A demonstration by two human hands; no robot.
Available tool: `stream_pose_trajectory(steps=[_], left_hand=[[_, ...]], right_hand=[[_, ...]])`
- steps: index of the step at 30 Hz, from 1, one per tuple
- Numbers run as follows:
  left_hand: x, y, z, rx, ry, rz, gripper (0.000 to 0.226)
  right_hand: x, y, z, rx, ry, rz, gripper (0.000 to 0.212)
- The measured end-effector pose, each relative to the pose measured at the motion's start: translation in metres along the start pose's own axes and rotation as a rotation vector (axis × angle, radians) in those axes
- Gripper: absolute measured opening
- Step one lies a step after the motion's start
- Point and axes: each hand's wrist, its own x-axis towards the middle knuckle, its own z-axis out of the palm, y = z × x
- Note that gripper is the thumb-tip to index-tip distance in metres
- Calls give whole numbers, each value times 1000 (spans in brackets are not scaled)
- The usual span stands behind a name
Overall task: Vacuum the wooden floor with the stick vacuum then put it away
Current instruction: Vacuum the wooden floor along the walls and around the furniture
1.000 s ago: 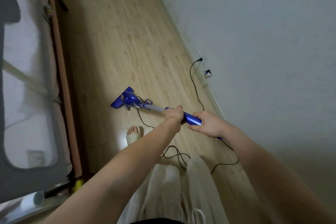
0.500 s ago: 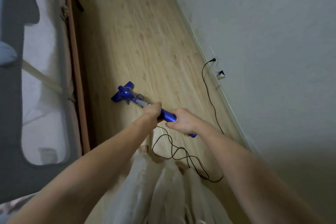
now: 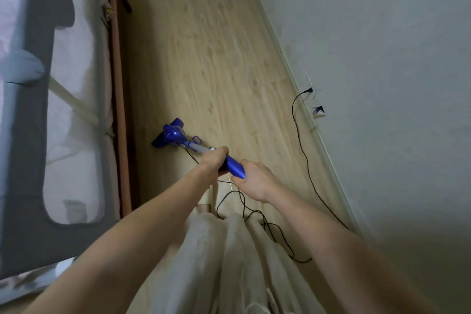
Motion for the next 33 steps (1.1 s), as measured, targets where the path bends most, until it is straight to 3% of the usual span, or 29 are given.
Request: stream_pose_trajectory(steps=[7, 15, 23, 33], left_hand=[[-34, -9, 29, -9, -143, 33, 18], [-3, 3, -24, 35, -95, 29, 20], [42, 54, -73, 39, -48, 28, 12], [-8, 30, -2, 52, -172, 48, 18]], right_hand=[[-26, 23, -31, -89, 15, 17, 15], [13, -9, 14, -26, 12, -8, 24], [71, -64, 21, -133, 26, -49, 30], [11, -7, -21, -201, 96, 24, 20]])
